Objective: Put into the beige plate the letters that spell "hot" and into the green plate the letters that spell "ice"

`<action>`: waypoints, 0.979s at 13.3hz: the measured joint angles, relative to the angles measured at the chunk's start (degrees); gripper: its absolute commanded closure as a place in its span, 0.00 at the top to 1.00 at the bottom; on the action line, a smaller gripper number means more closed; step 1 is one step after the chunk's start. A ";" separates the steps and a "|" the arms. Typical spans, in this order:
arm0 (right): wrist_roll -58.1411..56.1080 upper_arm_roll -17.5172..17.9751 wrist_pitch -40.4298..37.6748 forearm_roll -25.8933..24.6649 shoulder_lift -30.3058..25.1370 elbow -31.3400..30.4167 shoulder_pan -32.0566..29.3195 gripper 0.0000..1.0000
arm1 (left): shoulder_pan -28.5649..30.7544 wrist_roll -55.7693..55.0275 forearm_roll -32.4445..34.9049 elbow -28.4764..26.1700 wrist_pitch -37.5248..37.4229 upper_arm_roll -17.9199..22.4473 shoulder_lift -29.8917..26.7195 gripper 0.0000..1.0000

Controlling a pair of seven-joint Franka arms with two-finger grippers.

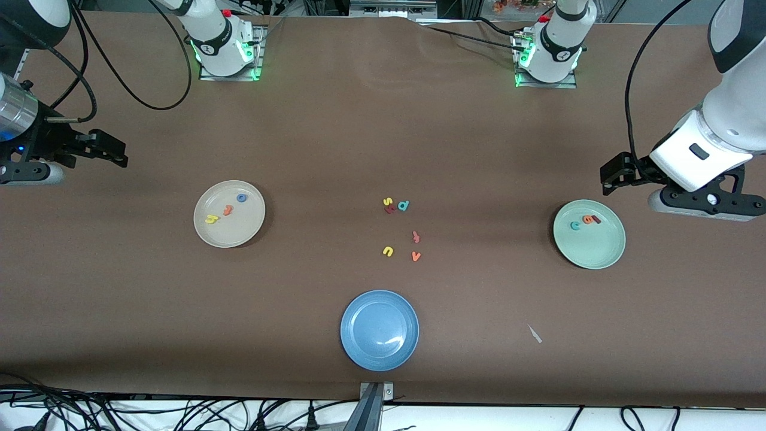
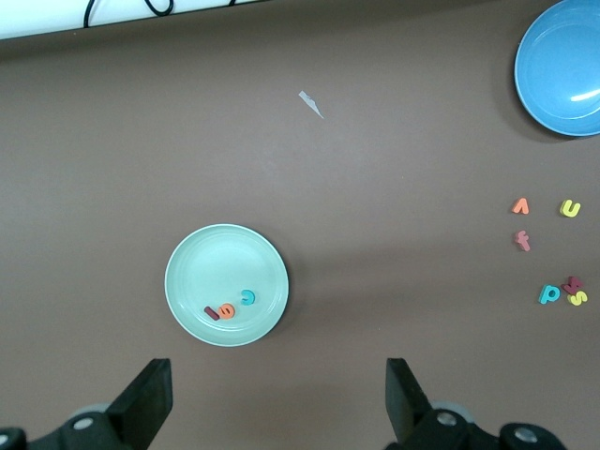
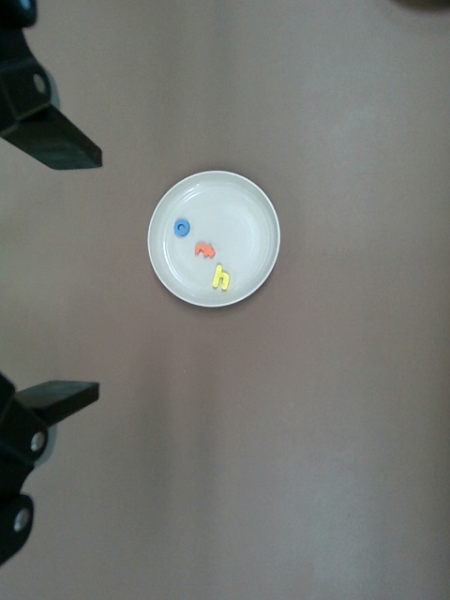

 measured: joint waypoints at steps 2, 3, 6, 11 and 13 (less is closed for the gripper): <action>0.02 0.00 0.00 0.00 0.05 0.00 -0.01 1.00 | 0.00 0.00 0.00 0.05 0.17 0.00 0.00 1.00; 0.03 -0.01 0.00 0.00 0.06 0.00 -0.02 1.00 | 0.00 0.00 0.00 0.07 0.25 0.00 -0.01 1.00; 0.03 -0.03 0.00 0.00 0.07 0.00 -0.18 1.00 | 0.00 0.00 0.00 0.17 0.39 0.00 -0.06 1.00; 0.03 0.05 0.00 0.00 0.07 0.12 -0.13 1.00 | 0.00 0.00 0.00 0.35 0.65 0.00 -0.47 1.00; 0.03 0.24 0.00 0.00 0.07 0.23 -0.08 1.00 | 0.00 0.00 0.00 0.40 0.77 0.00 -0.55 1.00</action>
